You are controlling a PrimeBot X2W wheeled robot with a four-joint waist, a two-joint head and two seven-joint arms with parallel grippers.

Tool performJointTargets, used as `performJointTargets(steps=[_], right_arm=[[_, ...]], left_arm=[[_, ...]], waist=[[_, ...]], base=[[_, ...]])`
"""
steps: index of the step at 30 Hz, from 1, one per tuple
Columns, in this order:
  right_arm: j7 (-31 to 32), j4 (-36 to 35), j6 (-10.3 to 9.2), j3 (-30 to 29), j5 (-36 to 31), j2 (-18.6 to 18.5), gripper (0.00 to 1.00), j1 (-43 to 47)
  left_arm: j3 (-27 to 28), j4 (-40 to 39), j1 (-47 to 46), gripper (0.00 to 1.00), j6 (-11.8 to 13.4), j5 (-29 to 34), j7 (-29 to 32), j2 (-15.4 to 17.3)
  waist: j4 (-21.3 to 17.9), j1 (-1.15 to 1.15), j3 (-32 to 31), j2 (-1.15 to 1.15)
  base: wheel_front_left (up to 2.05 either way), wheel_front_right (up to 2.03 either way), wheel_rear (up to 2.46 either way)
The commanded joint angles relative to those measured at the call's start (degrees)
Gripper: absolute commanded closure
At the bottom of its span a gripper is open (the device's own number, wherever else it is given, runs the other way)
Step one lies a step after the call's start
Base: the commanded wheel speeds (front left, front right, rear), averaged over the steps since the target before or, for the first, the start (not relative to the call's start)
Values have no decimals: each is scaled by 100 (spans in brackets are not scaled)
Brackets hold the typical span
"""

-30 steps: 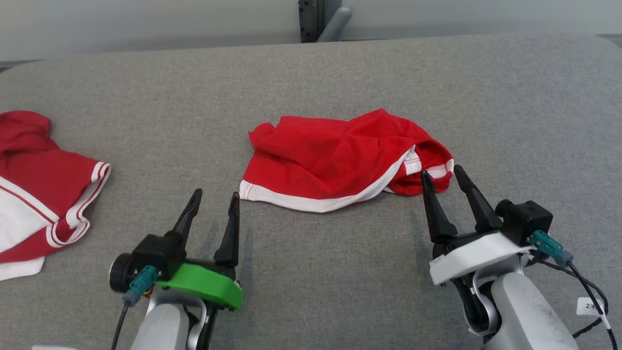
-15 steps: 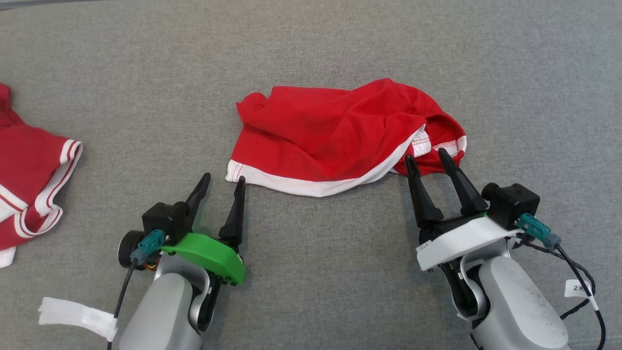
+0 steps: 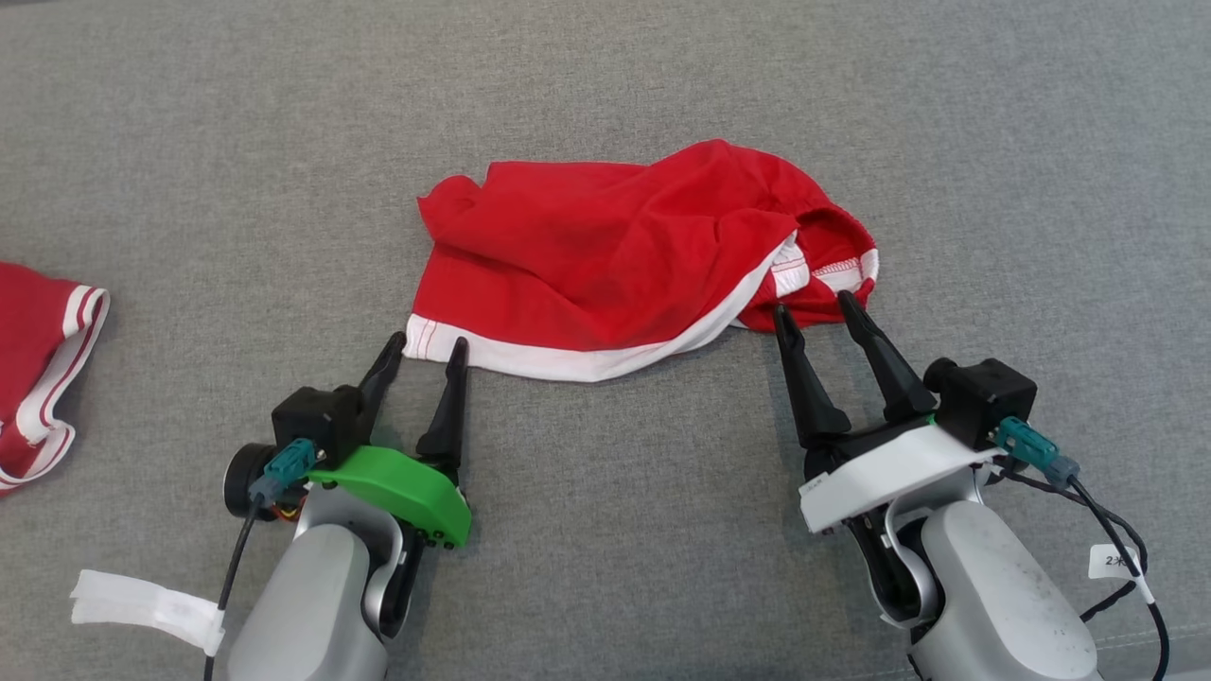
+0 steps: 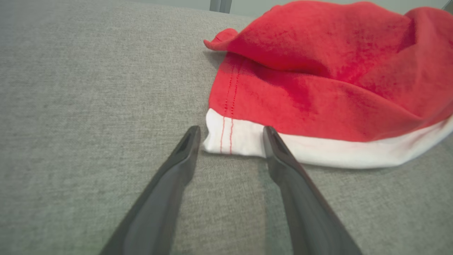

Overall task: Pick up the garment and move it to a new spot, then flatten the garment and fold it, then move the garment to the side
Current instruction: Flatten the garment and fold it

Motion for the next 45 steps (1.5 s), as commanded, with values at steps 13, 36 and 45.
performJointTargets(steps=[13, 36, 45], right_arm=[[-16, -119, -4, 505, 703, -10, 0, -58], [-16, -53, -4, 817, 1677, -45, 2, 284], [-16, -96, -4, 594, 1962, -16, 16, 137]], left_arm=[[425, -551, 202, 100, 0, 386, 3, -81], [398, -653, 290, 100, 0, 513, 3, -131], [338, -660, 371, 100, 0, 512, 3, -138]], waist=[[98, 0, 26, 57], [100, 0, -30, 57], [223, 0, -8, 57]], base=[[0, 0, 0], [0, 0, 0], [0, 0, 0]])
